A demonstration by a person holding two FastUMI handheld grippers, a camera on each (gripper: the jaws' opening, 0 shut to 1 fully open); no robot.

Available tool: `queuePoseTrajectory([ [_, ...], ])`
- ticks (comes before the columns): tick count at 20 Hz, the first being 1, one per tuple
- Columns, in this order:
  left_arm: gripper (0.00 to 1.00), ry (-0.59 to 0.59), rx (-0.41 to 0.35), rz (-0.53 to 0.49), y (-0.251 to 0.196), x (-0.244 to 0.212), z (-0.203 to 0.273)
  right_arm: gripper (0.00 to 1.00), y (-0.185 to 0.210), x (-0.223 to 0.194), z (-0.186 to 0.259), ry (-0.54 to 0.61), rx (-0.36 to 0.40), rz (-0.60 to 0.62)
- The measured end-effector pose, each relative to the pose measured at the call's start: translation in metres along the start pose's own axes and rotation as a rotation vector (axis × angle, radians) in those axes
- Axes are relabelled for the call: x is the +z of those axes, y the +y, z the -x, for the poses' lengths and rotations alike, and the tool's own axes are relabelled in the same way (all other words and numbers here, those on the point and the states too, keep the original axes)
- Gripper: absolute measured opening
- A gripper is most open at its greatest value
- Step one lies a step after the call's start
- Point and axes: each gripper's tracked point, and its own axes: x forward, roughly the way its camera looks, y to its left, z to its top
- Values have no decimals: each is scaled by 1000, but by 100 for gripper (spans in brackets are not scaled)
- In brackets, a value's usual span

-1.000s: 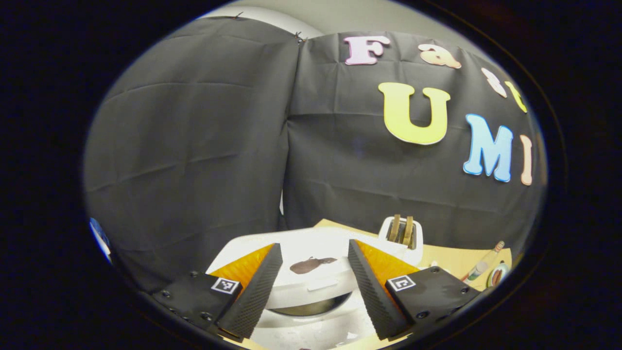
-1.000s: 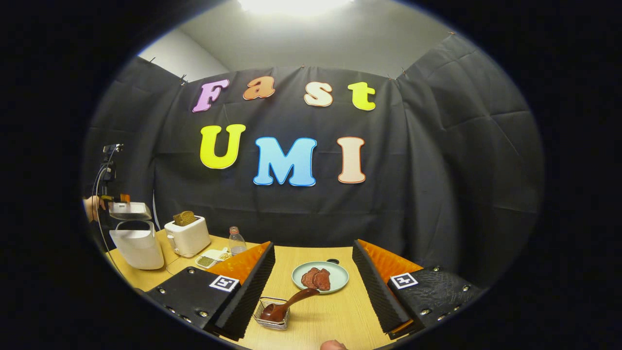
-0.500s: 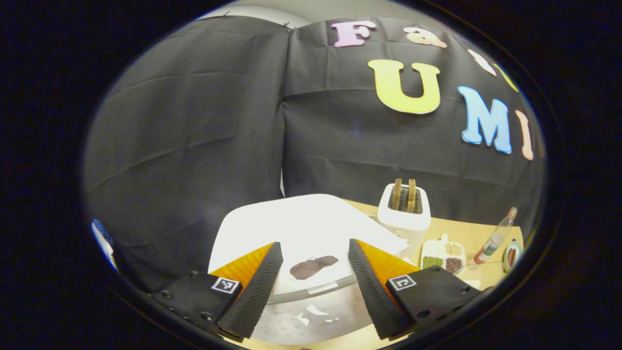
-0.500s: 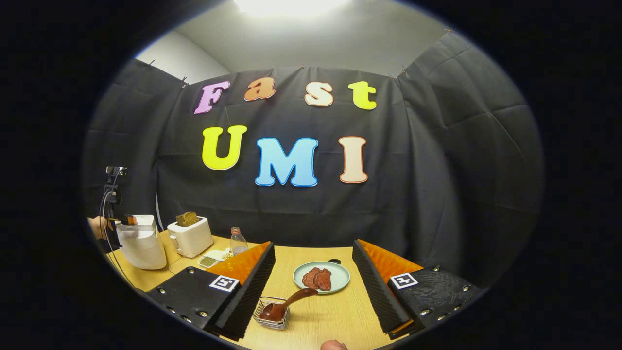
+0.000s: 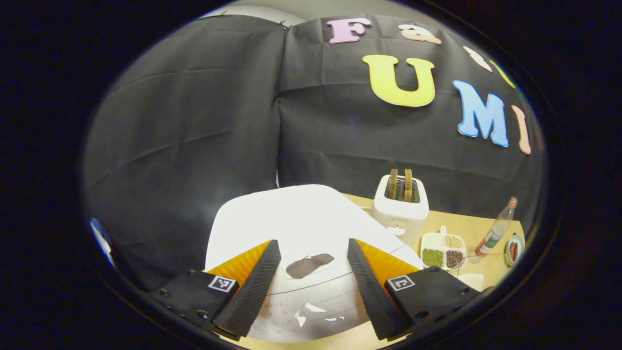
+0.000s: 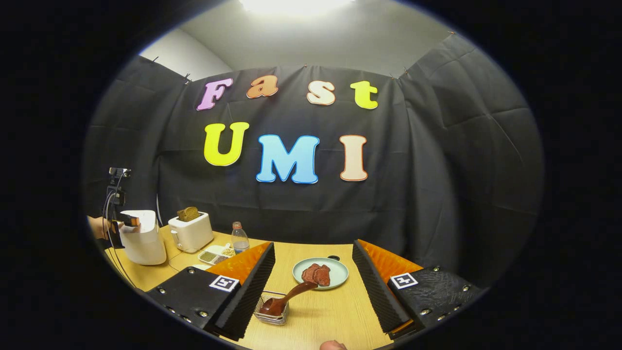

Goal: Close the left gripper, press the button to open the rice cooker; take a wooden spoon from the chopstick holder with the right hand, scoop a spoonful of rice and pour it into the rice cooker, then put the wooden spoon back into the chopstick holder.

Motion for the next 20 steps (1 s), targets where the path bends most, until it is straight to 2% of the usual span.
queuePoseTrajectory([
  [2, 96, -4, -4, 20, -2, 4, 3, 97, 6, 3, 1, -6, 22, -8],
  [5, 98, -113, -12, 39, -5, 39, 28, 97, 12, 13, 0, -31, 45, -5],
  [10, 96, -336, -67, -27, -30, 94, 120, 97, 35, 16, -4, -71, 133, -19],
  [13, 95, -441, -120, -22, -49, 109, 186, 98, 47, 15, 0, -74, 177, -3],
  [16, 98, -511, -193, -13, -68, 113, 237, 97, 55, 28, 13, -105, 182, -24],
  [18, 94, -556, -234, -45, -75, 118, 270, 98, 55, 38, 22, -140, 141, -24],
  [19, 98, -574, -254, -61, -80, 120, 287, 97, 56, 43, 29, -159, 122, -30],
  [20, 94, -590, -277, -73, -85, 117, 304, 98, 61, 47, 37, -179, 109, -39],
])
